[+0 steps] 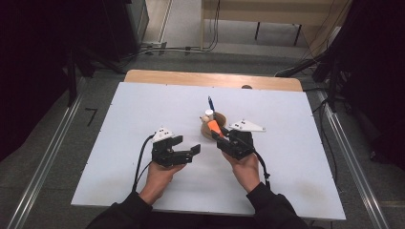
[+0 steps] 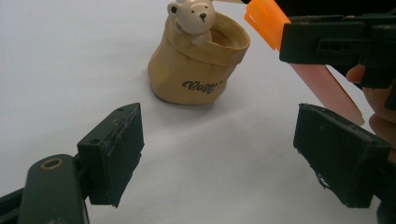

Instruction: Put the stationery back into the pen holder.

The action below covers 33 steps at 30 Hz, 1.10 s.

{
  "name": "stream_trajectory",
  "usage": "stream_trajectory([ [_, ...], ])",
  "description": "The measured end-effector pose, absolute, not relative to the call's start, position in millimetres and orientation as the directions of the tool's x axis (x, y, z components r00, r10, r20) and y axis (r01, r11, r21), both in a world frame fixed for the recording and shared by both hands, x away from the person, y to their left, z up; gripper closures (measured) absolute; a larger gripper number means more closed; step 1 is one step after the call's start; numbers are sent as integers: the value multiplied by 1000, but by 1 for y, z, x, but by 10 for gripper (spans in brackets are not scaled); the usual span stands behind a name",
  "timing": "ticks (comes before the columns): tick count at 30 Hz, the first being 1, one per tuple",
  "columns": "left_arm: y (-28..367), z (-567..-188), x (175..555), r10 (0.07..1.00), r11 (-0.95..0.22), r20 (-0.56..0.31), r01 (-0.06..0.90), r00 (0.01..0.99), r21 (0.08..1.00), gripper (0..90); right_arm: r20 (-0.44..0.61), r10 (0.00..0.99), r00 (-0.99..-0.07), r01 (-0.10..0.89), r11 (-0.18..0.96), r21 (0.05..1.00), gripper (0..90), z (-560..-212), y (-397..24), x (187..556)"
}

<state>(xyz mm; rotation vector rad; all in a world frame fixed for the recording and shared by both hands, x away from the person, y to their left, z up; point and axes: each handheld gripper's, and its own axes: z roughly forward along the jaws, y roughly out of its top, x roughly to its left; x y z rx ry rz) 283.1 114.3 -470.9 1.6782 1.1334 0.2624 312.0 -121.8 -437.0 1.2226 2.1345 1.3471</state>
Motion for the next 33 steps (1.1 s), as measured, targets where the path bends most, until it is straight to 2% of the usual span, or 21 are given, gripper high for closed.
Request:
stream_trajectory([
  [22,95,-462,289,731,18,-389,554,560,832,192,163,808,-566,472,156,868,626,-431,-129,315],
  [33,81,-460,296,681,9,-423,571,598,821,277,165,807,-568,466,150,872,625,-431,-129,316],
])
